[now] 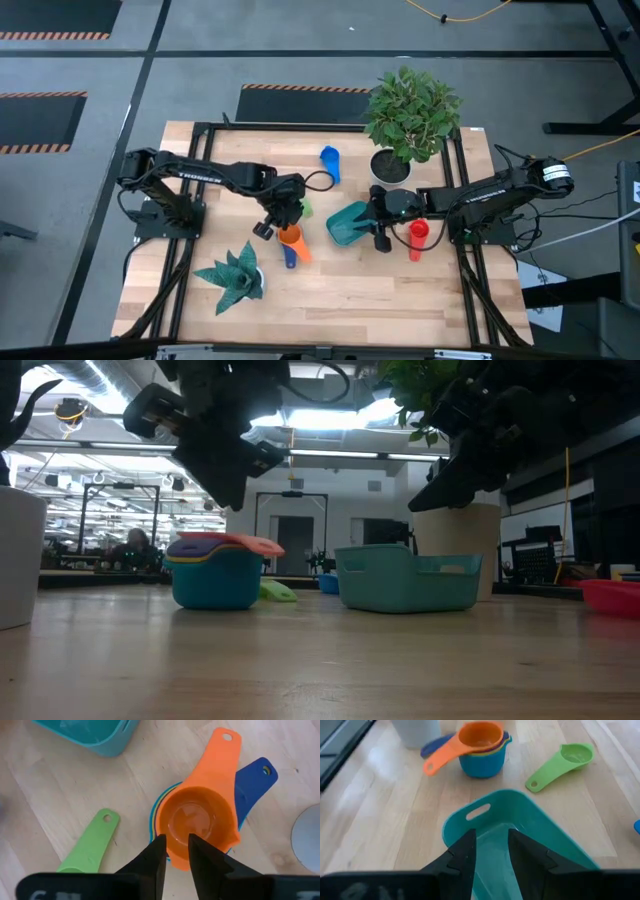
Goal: Nest measuring cups in basket
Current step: Stack the orange measuring cup on top of the dark blue measuring cup
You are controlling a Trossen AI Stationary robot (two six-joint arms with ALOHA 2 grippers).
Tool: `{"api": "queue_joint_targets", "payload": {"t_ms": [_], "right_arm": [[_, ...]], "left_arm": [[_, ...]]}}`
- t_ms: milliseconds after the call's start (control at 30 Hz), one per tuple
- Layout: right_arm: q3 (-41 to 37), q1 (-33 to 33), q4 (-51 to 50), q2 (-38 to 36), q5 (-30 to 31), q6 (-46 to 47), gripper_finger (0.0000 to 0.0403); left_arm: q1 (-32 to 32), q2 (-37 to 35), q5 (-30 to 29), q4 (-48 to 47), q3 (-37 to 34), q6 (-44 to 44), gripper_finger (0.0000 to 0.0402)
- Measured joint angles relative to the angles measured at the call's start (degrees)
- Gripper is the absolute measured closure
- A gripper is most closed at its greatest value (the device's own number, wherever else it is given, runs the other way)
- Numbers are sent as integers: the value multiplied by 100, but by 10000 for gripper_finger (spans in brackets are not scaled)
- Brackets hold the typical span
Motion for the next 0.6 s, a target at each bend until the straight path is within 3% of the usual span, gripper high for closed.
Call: {"api": "queue_joint_targets", "payload": {"t_ms": [500,600], "right_arm": [[2,374,2197,0,-6,425,285],[204,499,2149,4,-4,417,285]], "left_arm": [[-670,-146,11,39,-2,-934,365],[-720,-176,-54,-128,-4,-1299,383]]}}
